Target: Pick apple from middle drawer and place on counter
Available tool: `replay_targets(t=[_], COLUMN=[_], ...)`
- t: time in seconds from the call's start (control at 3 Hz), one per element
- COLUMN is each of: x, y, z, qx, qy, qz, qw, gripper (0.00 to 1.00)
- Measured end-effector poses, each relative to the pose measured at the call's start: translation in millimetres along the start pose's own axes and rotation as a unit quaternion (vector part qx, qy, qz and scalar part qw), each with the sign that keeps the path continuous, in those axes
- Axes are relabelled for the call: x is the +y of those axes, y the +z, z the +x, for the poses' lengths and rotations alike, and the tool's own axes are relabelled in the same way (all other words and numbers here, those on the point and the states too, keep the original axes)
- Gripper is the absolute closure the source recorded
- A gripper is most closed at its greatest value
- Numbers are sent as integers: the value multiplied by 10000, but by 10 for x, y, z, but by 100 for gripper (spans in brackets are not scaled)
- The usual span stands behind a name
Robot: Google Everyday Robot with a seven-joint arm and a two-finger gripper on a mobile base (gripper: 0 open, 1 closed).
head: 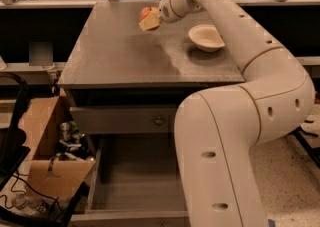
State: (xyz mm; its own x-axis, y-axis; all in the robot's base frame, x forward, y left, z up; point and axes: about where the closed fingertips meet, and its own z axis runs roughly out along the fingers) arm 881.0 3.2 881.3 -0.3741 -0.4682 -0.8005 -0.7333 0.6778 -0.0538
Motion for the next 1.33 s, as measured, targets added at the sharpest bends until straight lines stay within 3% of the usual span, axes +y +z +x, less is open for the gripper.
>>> replay_targets(t=[0.67,1.0,1.33], x=[-257,-272,-272], y=[497,504,499], z=[256,255,247], qx=[269,282,282], qy=[691,743,743], qz=[542,570,570], qw=[9958,9952,9952], gripper=[100,84,53])
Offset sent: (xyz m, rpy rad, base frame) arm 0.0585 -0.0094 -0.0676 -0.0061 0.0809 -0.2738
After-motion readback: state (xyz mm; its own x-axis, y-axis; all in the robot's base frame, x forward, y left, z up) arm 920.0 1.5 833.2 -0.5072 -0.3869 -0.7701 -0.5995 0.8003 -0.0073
